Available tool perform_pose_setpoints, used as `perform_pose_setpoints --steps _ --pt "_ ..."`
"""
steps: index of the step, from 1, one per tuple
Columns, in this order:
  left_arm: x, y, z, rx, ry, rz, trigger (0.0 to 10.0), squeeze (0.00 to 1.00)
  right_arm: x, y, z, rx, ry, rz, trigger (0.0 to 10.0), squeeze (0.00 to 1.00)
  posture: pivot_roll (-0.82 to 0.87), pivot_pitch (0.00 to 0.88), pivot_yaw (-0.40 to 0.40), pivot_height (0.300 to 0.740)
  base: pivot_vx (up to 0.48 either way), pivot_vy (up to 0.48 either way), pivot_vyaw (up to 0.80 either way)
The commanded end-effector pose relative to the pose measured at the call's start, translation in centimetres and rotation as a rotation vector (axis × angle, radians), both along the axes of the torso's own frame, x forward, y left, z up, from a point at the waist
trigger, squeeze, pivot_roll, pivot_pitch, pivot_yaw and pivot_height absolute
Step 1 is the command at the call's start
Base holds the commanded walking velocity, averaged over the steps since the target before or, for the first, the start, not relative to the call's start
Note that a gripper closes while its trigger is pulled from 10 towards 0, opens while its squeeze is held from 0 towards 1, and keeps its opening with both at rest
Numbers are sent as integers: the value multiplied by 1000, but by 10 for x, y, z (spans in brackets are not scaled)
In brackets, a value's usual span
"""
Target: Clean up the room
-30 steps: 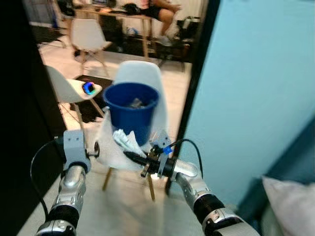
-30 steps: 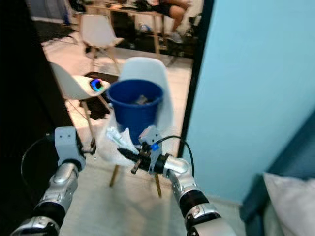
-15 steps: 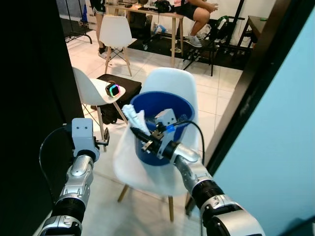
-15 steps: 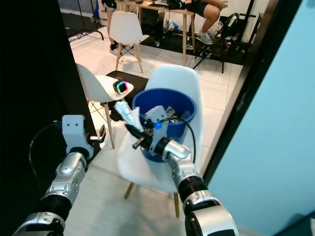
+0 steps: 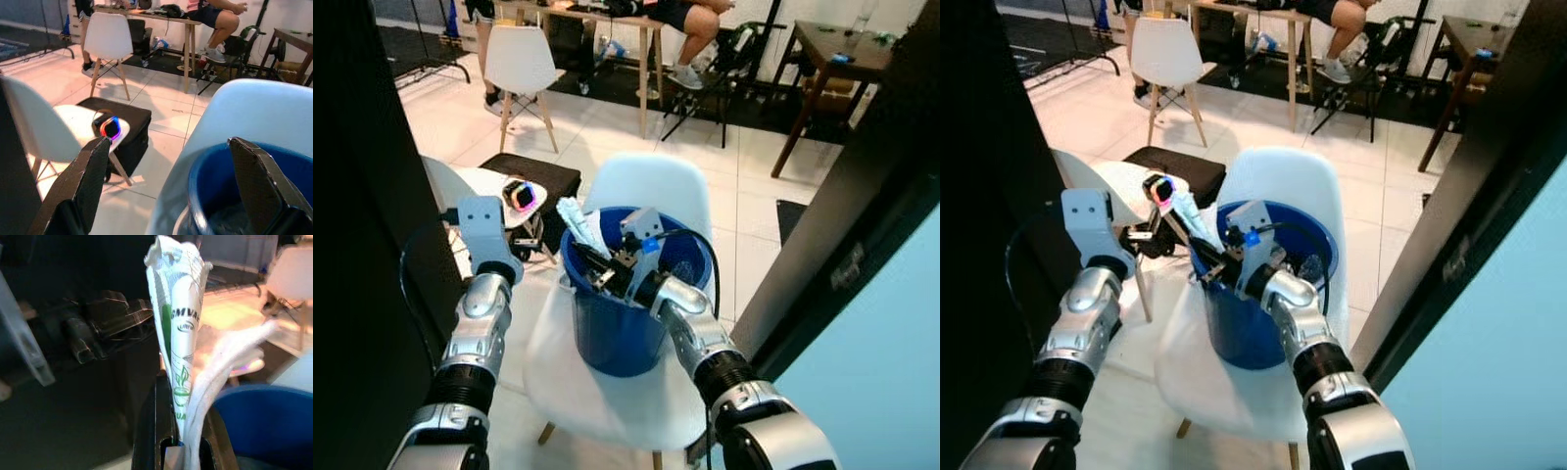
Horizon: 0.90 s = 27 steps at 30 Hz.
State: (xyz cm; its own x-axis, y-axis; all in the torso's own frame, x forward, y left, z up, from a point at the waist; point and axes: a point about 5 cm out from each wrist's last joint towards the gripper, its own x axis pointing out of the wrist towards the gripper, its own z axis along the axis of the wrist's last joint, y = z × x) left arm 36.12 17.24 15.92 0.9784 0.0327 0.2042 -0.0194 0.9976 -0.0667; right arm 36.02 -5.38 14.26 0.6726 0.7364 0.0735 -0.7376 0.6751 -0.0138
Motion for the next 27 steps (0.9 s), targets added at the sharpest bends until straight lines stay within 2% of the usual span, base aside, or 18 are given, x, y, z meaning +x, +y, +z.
perform_pose_setpoints --steps 1,3,5,8,11,16,17,18,19,20,25,26,27 --pt "-1 -5 -3 -9 19 -23 10000 0 2 -4 -3 -34 16 -31 10000 0 5 36 -52 740 0 0 0" --pt "-2 -7 -5 -10 33 -47 10000 0 10 -20 -14 -198 47 -175 10000 0 6 39 -53 740 0 0 0" --pt "-2 -7 -5 -10 33 -47 10000 0 10 -20 -14 -198 47 -175 10000 0 6 39 -53 740 0 0 0" --pt "-4 -9 -4 14 35 -75 10000 0 13 -36 -23 -291 99 -266 10000 0 3 45 -54 740 0 0 0" --pt "-4 -9 -2 32 29 -77 10000 0 12 -37 -29 -299 139 -265 10000 0 3 50 -55 740 0 0 0" --pt "-5 -4 6 81 -3 -44 10000 0 8 -34 -43 -385 190 -272 10000 0 12 65 -64 740 0 0 0" --pt "-5 -4 6 81 -3 -44 10000 0 8 -34 -43 -385 190 -272 10000 0 12 65 -64 740 0 0 0" --pt "-6 1 11 87 -16 -28 10000 0 9 -35 -45 -447 188 -291 10000 0 20 73 -69 740 0 0 0" --pt "-6 1 11 87 -16 -28 10000 0 9 -35 -45 -447 188 -291 10000 0 20 73 -69 740 0 0 0" --pt "-7 5 15 87 -29 -12 10000 0 10 -38 -47 -512 181 -328 10000 0 32 86 -75 740 0 0 0" --pt "-16 15 27 108 -60 12 10000 0 15 -39 -42 -582 157 -393 10000 0 46 113 -86 740 0 0 0" --pt "-20 15 27 120 -59 9 10000 0 16 -33 -41 -580 153 -395 10000 1000 56 121 -95 740 0 0 0" --pt "-20 15 27 120 -59 9 10000 0 16 -33 -41 -580 153 -395 10000 1000 56 121 -95 740 0 0 0"
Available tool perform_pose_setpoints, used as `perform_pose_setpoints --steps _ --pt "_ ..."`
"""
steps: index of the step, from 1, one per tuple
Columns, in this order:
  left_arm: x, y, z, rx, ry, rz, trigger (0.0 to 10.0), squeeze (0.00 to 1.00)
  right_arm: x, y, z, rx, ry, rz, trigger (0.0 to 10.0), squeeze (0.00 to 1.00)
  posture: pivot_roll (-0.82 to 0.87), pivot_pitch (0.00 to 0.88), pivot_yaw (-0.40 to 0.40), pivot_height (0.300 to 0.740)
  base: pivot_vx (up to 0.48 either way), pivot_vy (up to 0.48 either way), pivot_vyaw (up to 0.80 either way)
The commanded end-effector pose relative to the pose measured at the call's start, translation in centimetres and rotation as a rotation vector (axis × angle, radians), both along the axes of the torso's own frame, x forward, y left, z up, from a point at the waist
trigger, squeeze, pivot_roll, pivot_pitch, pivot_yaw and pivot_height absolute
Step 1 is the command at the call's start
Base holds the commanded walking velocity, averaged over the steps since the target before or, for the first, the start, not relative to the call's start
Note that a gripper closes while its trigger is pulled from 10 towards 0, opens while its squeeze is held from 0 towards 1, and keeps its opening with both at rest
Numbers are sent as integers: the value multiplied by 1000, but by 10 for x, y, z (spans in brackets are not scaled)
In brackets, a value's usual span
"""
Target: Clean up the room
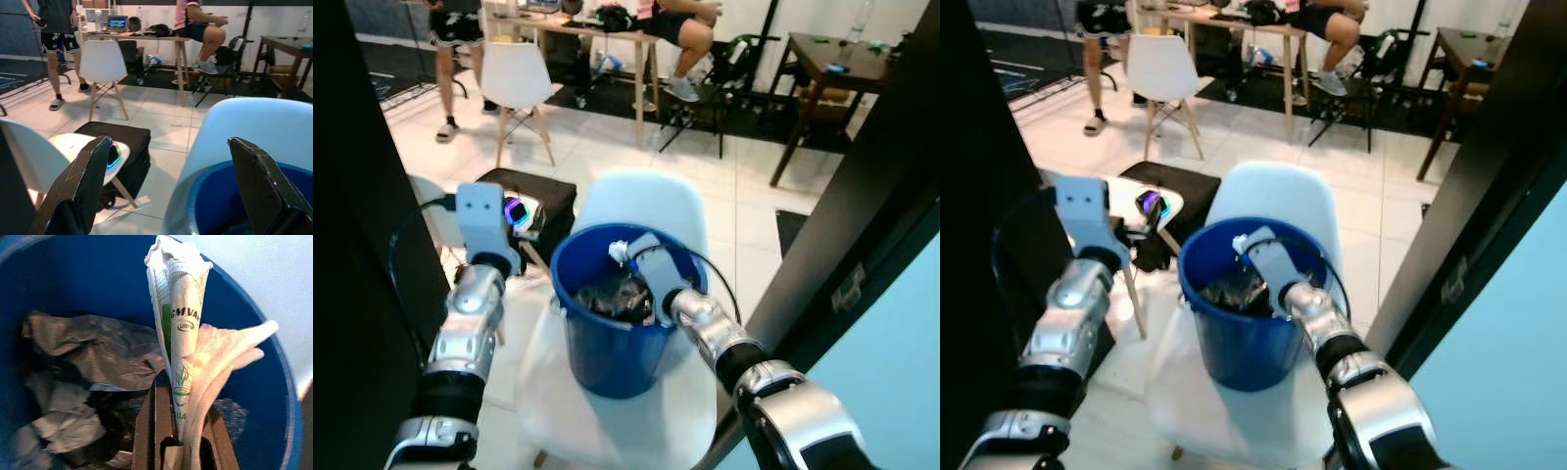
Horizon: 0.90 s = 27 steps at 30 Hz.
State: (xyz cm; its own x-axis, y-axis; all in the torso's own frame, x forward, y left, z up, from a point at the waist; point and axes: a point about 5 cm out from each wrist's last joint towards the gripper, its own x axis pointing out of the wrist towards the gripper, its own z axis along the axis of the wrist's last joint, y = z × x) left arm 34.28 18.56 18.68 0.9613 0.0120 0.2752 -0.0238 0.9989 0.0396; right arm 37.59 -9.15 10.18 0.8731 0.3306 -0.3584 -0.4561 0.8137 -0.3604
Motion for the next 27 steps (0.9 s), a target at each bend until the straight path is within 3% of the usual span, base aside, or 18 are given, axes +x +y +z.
perform_pose_setpoints --steps 1,13,15,18,19,20,22,23,24,26,27 --pt "-3 1 -1 14 13 3 10000 0 0 7 0 -7 11 1 10000 1000 56 121 -95 740 0 0 0" --pt "-6 -18 -12 17 60 -46 10000 0 2 15 8 69 -29 -28 10000 1000 39 114 -102 740 0 0 0" --pt "-5 -24 -15 10 89 -69 10000 0 5 6 12 160 -36 -52 10000 1000 30 98 -108 740 0 0 0" --pt "-5 -26 -16 7 100 -77 10000 0 6 3 14 199 -40 -60 10000 1000 30 97 -107 740 0 0 0" --pt "-4 -28 -18 -3 115 -88 10000 0 7 1 18 264 -47 -49 10000 1000 20 87 -107 740 0 0 0" --pt "-4 -30 -22 -6 137 -85 10000 0 7 1 23 407 -29 1 10000 988 14 80 -104 740 0 0 0" --pt "-4 -30 -22 -6 137 -85 10000 0 7 1 23 407 -29 1 10000 988 14 80 -104 740 0 0 0" --pt "-4 -32 -26 -13 159 -82 10000 0 5 1 29 556 -19 71 10000 557 12 78 -104 740 0 0 0" --pt "-4 -33 -34 -14 191 -76 10000 0 0 -1 36 743 -22 191 10000 0 -8 62 -95 740 0 0 0" --pt "-4 -33 -34 -14 191 -76 10000 0 0 -1 36 743 -22 191 10000 0 -8 62 -95 740 0 0 0" --pt "-5 -35 -40 -8 215 -84 10000 0 -6 -5 39 863 -31 283 10000 0 -8 62 -95 740 0 0 0"
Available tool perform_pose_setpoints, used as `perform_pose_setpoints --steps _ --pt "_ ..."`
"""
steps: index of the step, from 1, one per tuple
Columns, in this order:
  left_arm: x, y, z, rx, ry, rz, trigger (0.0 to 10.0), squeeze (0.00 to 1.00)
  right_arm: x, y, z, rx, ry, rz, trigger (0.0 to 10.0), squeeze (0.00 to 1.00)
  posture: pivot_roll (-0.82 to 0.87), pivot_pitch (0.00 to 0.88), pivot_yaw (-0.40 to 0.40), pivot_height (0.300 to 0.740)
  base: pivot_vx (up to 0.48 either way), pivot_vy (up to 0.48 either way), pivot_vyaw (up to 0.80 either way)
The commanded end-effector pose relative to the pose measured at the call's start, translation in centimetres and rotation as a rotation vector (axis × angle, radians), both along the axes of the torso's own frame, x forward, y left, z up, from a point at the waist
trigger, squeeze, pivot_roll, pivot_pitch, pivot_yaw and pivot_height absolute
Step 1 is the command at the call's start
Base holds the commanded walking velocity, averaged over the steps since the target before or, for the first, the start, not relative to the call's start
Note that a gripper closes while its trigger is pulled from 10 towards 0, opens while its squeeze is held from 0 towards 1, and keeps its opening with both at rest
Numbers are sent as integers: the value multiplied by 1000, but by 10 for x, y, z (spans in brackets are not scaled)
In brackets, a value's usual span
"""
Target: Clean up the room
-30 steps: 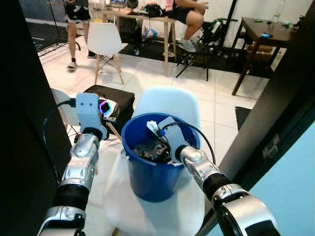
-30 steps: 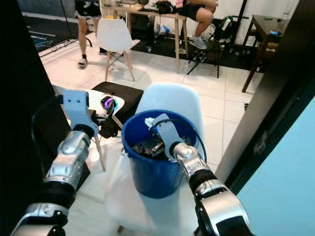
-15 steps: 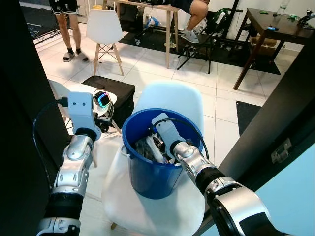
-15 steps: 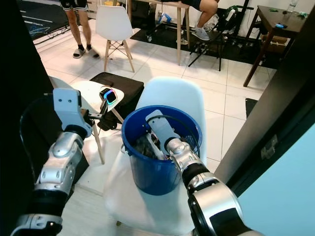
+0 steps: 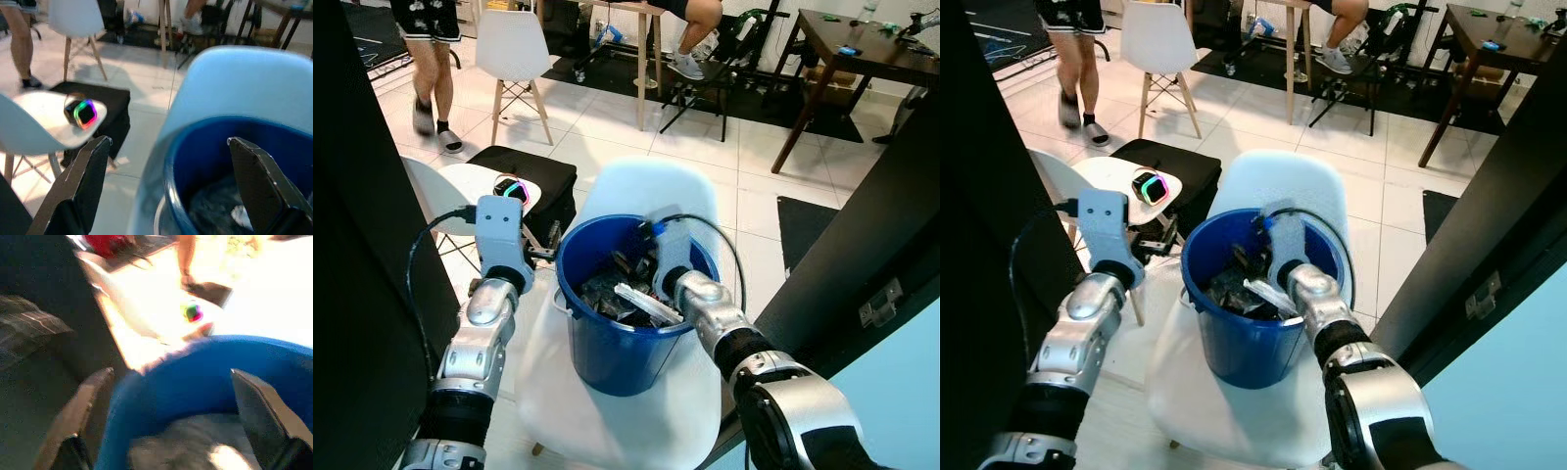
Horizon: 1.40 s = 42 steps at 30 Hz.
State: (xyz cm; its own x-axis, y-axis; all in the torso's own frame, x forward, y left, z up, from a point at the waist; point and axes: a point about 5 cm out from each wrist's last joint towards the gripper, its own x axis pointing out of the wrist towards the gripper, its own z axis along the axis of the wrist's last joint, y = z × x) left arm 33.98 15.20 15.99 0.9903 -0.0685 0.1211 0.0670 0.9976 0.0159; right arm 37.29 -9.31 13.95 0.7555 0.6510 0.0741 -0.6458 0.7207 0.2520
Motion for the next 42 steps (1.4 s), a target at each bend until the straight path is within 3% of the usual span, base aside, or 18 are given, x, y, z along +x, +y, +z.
perform_pose_setpoints --steps 1,2,3,7,10,11,14,18,23,26,33,39,42 --pt "-2 -1 -13 15 56 1 10000 0 -3 -3 2 85 -7 47 10000 0 -8 62 -95 740 0 0 0" --pt "-2 -1 -13 15 56 1 10000 0 -3 -3 2 85 -7 47 10000 0 -8 62 -95 740 0 0 0" --pt "-6 1 -27 51 99 3 10000 0 -23 -17 -16 170 18 182 10000 0 -12 47 -76 740 -277 0 0" --pt "-8 3 -32 60 115 6 10000 0 -32 -22 -27 157 44 217 10000 0 -12 47 -76 740 -277 0 0" --pt "-15 16 -45 75 162 40 10000 0 -50 -41 -55 118 133 271 10000 0 -9 34 -76 740 -366 0 0" --pt "-15 16 -45 75 162 40 10000 0 -50 -41 -55 118 133 271 10000 0 -9 34 -76 740 -379 0 0" --pt "-24 35 -61 58 225 105 10000 0 -65 -62 -70 118 194 300 10000 0 -10 32 -77 740 -385 0 0" --pt "-26 37 -64 56 235 114 10000 0 -66 -64 -71 116 199 297 10000 0 -12 32 -81 740 -394 0 0" --pt "-32 38 -80 57 281 122 10000 0 -70 -68 -86 46 265 219 10000 0 -12 31 -85 740 -398 0 0" --pt "-41 39 -101 52 351 129 10000 0 -78 -74 -108 -26 362 108 10000 0 -13 35 -84 740 -405 0 0" --pt "-50 41 -120 47 419 140 10000 0 -89 -83 -124 -21 441 24 10000 0 -18 40 -89 740 -407 0 0" --pt "-61 41 -146 44 524 147 10000 0 -109 -97 -154 -146 607 -144 10000 0 -26 42 -89 740 -393 0 -250" --pt "-77 41 -175 115 658 148 10000 0 -136 -109 -183 -300 779 -303 10000 0 -35 44 -86 740 -316 0 -750"
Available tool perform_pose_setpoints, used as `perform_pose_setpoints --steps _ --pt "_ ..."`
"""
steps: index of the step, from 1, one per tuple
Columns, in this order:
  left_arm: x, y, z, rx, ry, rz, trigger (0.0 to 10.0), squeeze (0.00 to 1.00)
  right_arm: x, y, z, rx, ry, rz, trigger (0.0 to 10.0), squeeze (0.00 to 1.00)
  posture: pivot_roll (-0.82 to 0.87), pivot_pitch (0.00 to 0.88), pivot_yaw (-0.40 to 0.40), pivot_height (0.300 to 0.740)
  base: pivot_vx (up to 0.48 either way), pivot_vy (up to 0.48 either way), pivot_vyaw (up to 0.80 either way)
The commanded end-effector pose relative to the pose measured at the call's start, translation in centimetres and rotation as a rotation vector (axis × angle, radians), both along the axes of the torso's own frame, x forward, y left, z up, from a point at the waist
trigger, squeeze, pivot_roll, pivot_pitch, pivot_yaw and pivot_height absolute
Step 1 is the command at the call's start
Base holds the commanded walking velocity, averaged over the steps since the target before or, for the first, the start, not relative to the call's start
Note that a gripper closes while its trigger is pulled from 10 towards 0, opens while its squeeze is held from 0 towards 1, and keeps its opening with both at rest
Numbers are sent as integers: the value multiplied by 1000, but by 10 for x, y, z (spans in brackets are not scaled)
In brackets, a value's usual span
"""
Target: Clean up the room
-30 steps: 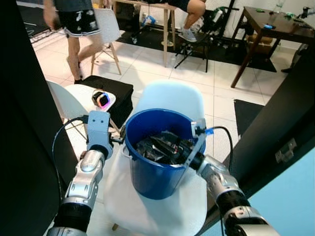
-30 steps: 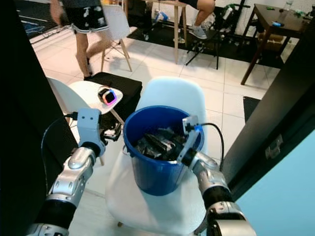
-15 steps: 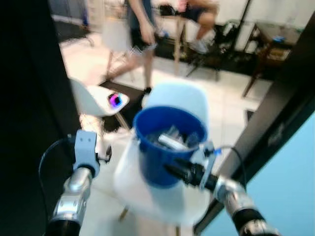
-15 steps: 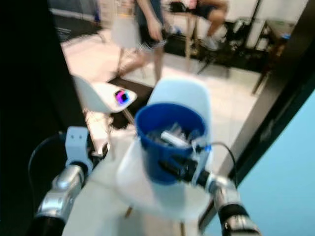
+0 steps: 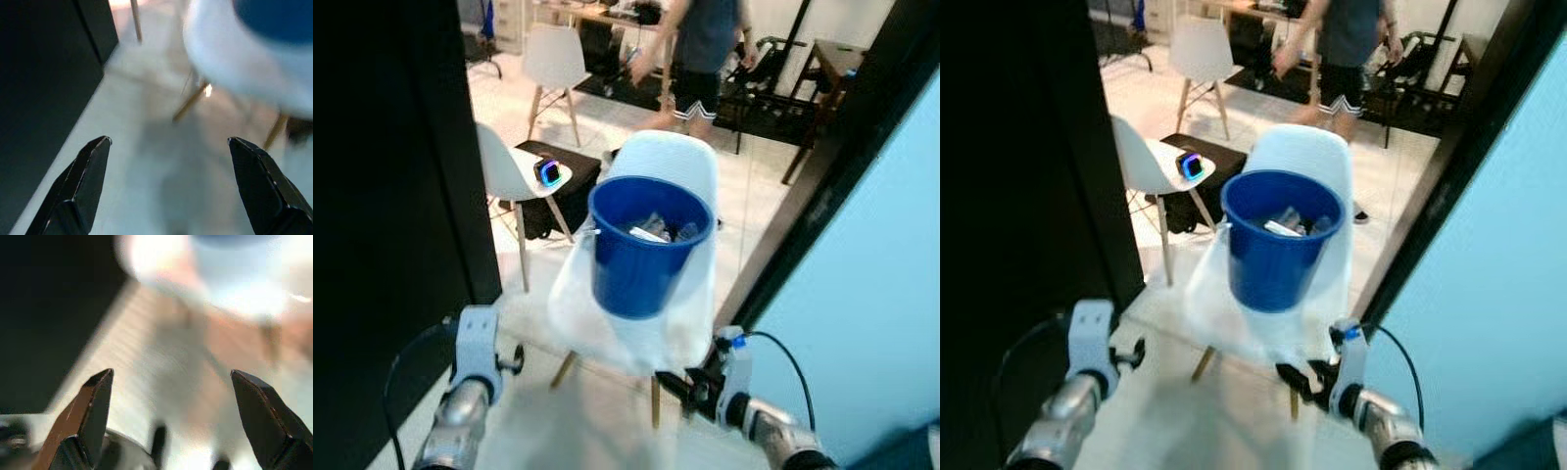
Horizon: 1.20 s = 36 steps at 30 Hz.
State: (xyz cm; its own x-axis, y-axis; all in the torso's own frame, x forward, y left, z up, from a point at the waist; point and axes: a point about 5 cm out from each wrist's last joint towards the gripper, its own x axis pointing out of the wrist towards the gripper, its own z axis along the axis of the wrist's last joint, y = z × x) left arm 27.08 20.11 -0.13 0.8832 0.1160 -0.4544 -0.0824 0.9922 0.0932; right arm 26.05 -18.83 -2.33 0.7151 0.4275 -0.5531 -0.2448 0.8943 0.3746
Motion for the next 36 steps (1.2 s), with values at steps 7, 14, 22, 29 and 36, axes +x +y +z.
perform_pose_setpoints --steps 7,14,22,29,36 --pt "-49 -9 -55 102 299 -85 10000 0 -60 -28 -46 -145 292 -316 10000 0 -45 46 -82 740 -235 0 -750" --pt "-102 -4 -87 108 516 -85 10000 0 -97 -38 -64 -334 435 -345 10000 0 -44 46 -84 740 0 0 -750" --pt "-137 -2 -101 42 634 -40 10000 0 -104 -39 -66 -409 451 -283 10000 0 -61 51 -81 740 0 0 -750" --pt "-143 -2 -103 33 646 -42 10000 0 -101 -37 -65 -431 428 -251 10000 0 -62 53 -83 740 0 0 -750" --pt "-132 -2 -99 50 599 -34 10000 0 -88 -29 -62 -427 386 -236 10000 0 -57 54 -84 740 0 0 -750"
